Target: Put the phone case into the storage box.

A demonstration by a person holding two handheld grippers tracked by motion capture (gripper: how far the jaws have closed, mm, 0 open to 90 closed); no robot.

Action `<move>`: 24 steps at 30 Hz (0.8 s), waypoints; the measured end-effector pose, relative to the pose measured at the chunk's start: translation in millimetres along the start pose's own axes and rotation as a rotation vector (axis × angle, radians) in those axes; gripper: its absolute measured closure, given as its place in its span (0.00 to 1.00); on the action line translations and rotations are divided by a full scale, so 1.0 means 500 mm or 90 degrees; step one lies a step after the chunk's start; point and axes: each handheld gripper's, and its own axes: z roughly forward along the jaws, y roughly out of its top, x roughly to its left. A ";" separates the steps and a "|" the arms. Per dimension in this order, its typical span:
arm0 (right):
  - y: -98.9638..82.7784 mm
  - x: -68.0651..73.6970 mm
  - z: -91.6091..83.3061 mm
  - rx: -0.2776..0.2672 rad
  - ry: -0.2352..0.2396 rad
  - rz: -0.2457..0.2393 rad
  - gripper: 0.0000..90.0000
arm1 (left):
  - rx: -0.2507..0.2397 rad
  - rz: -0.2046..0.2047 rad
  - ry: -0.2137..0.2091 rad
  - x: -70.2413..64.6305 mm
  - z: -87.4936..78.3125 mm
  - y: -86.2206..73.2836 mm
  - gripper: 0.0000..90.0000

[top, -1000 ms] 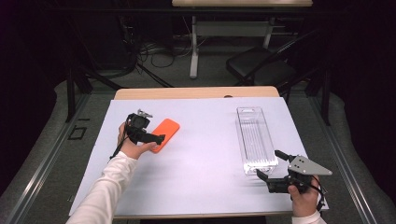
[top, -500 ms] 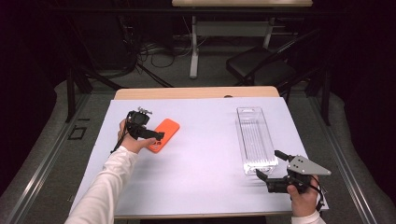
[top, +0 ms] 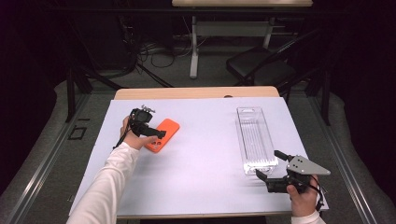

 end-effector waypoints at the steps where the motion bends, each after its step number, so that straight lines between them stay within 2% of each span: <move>1: 0.000 0.000 0.000 0.000 0.000 0.000 0.04 | 0.003 0.004 -0.003 0.001 0.003 0.001 0.03; 7: 0.000 0.000 0.000 0.003 0.000 -0.001 0.04 | 0.011 0.013 -0.009 0.000 0.025 0.002 0.03; 11: 0.000 0.000 0.000 0.004 0.002 -0.001 0.04 | 0.017 0.004 -0.016 0.003 0.043 0.001 0.04; 13: -0.001 0.001 0.001 0.002 0.002 -0.001 0.04 | 0.015 0.003 -0.013 0.003 0.053 0.000 0.08; 24: -0.002 0.001 0.002 0.000 0.003 -0.001 0.04 | 0.044 0.005 -0.010 0.006 0.093 -0.014 0.08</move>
